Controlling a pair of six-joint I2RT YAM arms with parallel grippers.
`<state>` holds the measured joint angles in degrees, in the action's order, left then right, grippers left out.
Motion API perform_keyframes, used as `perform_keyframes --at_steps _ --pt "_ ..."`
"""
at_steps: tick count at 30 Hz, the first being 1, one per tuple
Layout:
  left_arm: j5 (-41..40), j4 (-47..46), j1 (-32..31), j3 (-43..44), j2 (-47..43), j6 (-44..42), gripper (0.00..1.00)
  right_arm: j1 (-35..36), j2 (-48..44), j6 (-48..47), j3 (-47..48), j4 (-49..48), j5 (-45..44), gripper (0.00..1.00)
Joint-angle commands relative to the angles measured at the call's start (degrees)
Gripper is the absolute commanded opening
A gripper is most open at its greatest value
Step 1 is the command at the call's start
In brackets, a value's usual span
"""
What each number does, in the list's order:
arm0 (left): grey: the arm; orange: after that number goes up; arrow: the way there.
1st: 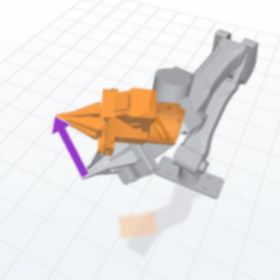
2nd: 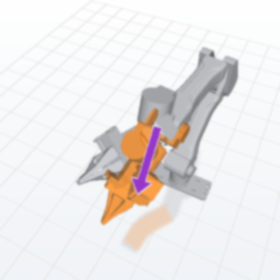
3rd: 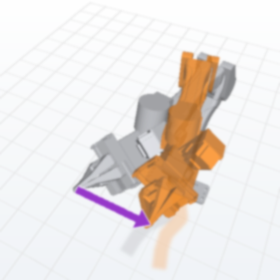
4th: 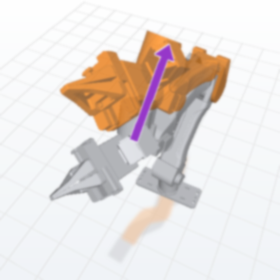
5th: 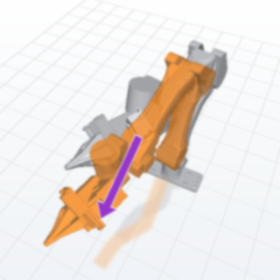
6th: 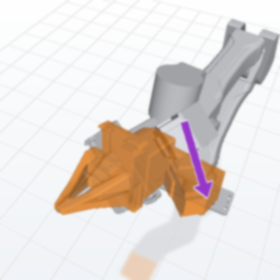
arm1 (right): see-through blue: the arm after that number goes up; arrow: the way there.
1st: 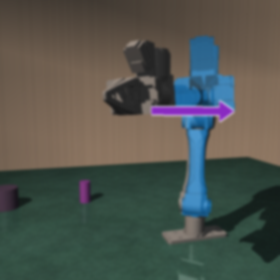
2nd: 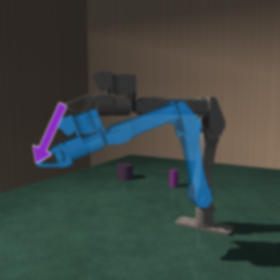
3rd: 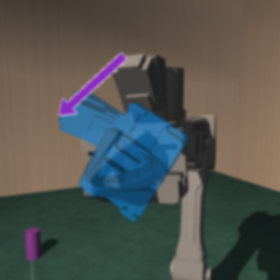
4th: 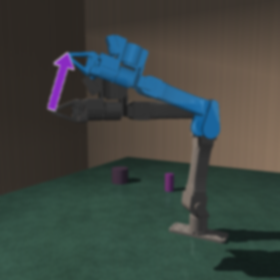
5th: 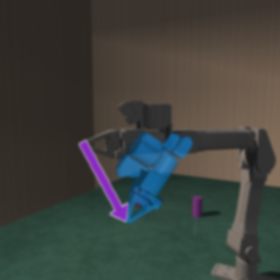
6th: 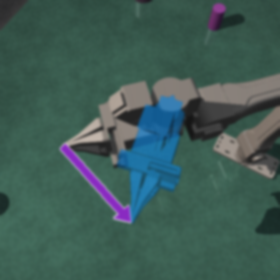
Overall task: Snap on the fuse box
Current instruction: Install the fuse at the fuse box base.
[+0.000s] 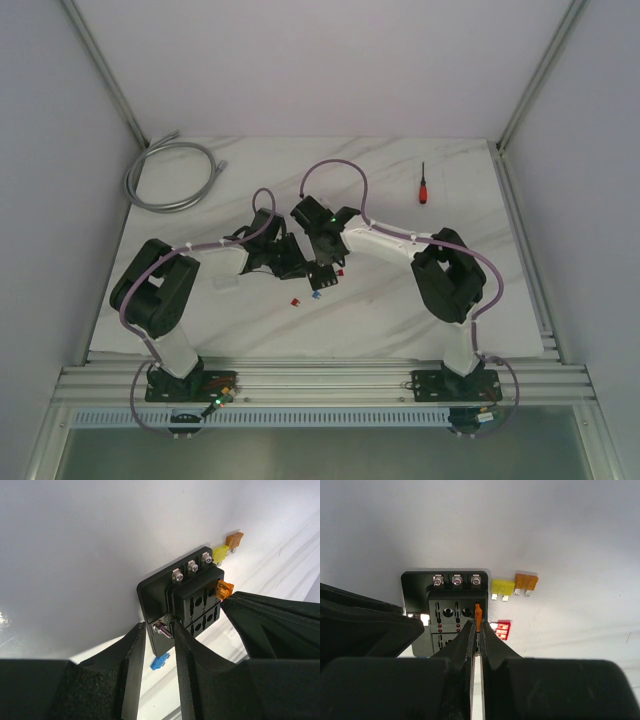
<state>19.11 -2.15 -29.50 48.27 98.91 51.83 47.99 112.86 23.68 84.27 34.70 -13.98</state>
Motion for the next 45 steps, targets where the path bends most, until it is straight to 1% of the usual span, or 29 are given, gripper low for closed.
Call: perform_keyframes --at_steps 1,12,18,22,26,36,40,45 --pt "0.8 0.1 -0.3 0.6 -0.4 0.2 0.39 -0.6 -0.1 1.0 0.5 1.5 0.9 0.00" --pt "0.5 0.1 -0.3 0.6 0.9 0.4 0.39 -1.2 2.6 0.5 -3.7 2.1 2.5 0.00" --pt "0.3 0.2 -0.4 0.5 1.2 0.4 0.39 -1.2 4.7 -0.1 -0.7 3.6 3.4 0.00" --pt "0.0 0.1 -0.6 0.4 1.2 0.4 0.38 -1.2 8.2 -0.2 2.1 6.7 4.0 0.00" --pt "-0.1 0.1 -0.5 0.4 1.3 0.2 0.39 -1.3 11.5 -0.1 2.8 8.6 6.0 0.00" --pt "-1.0 0.2 -0.7 -0.3 1.5 0.3 0.38 -2.0 17.4 0.5 5.1 8.5 5.5 0.00" --pt "-1.2 0.1 -0.7 -0.4 1.2 0.4 0.38 -1.7 15.6 -0.9 4.0 5.7 5.6 0.00" --pt "-1.7 0.2 -0.7 -0.4 0.1 0.5 0.39 -1.5 5.6 -1.1 0.4 0.9 5.2 0.00"
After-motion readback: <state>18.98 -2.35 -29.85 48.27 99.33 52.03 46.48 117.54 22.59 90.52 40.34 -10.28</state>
